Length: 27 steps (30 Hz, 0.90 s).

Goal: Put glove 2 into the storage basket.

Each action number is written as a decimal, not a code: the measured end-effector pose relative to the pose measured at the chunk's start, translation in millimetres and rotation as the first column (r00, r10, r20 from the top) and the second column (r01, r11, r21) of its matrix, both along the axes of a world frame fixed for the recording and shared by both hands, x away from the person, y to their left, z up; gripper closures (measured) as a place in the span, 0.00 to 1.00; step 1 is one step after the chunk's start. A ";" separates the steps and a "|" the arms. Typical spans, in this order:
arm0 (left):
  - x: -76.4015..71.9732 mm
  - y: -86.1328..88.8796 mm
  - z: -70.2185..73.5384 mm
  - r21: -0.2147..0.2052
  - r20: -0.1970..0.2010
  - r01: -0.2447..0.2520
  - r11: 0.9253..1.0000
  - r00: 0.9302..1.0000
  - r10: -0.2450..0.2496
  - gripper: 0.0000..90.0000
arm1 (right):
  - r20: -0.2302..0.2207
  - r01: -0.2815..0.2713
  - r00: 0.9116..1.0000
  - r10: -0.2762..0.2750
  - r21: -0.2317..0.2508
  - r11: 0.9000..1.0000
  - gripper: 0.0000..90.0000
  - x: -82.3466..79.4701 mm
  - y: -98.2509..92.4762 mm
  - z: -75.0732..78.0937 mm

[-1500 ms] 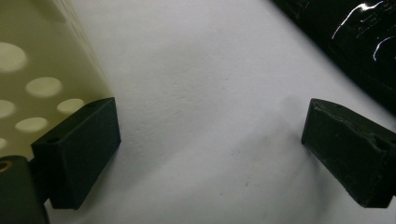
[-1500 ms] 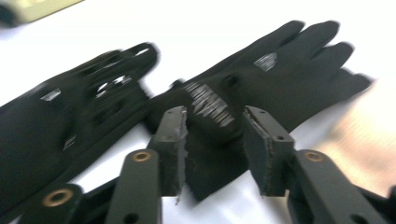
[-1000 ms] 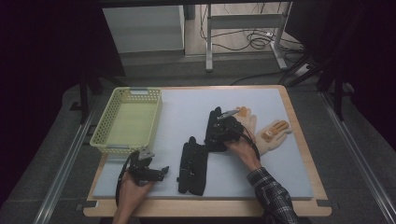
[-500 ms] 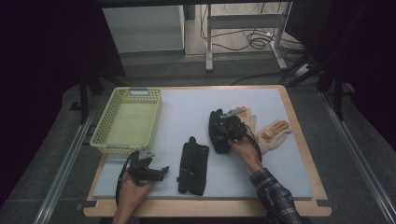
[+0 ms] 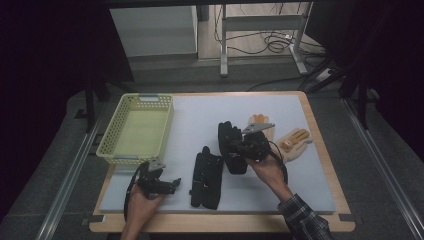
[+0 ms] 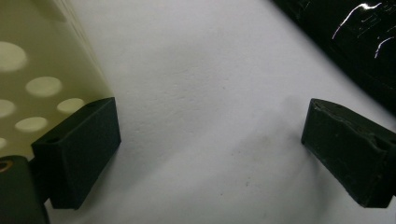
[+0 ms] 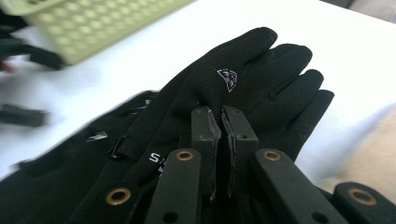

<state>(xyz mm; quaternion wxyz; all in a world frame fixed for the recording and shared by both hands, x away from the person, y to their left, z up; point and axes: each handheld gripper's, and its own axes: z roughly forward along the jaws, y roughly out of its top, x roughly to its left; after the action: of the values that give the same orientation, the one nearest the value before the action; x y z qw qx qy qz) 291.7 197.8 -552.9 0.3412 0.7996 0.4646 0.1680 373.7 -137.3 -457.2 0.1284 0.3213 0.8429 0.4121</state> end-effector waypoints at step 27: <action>-0.1 -0.1 0.0 -0.002 -0.002 -0.001 1.000 1.000 0.001 0.05 | -0.041 -0.300 0.954 0.298 -0.081 0.950 0.62 -47.4 45.0 -26.3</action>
<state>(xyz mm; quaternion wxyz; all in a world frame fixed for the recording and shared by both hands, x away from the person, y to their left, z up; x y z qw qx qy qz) 291.6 197.7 -553.0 0.3417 0.7991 0.4656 0.1671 326.3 -92.3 -483.5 0.0662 0.1902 0.9005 0.3853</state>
